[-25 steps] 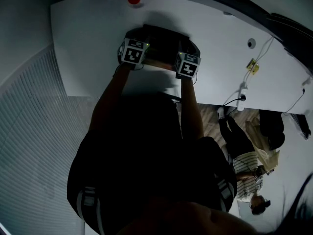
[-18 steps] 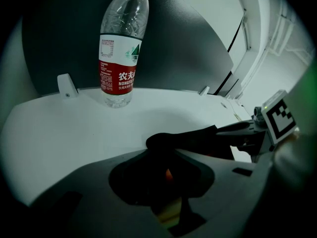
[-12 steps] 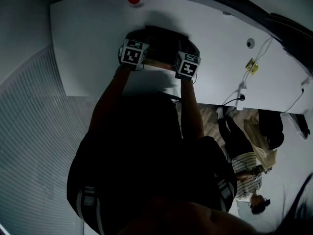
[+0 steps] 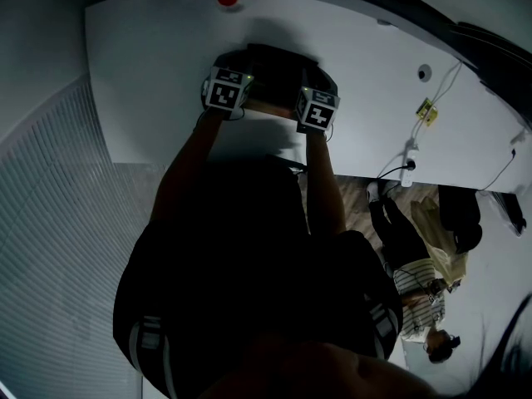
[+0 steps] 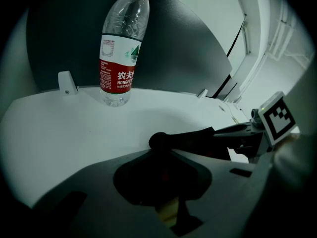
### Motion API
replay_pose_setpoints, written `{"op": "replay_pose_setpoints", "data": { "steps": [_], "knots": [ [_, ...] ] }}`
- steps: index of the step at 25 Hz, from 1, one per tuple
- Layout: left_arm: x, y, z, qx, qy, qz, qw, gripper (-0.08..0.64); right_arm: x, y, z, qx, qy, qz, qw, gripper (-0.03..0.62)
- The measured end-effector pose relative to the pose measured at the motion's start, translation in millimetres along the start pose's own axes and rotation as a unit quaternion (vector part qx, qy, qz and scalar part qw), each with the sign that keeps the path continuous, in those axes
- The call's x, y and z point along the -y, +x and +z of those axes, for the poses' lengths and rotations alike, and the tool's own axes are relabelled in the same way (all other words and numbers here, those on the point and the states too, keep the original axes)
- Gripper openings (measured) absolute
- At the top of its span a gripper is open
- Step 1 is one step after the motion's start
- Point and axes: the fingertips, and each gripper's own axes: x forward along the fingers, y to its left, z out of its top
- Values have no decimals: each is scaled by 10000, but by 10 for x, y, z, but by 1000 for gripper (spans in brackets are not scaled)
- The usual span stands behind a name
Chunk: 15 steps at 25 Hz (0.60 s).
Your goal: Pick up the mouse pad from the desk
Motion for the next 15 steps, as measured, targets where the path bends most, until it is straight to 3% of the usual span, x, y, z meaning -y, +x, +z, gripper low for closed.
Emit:
{"op": "replay_pose_setpoints", "data": {
  "steps": [15],
  "knots": [
    [8,-22,10,85,15,-39,10000,49,-79,-40,63,54,-24,159,9999,74]
  ]
}}
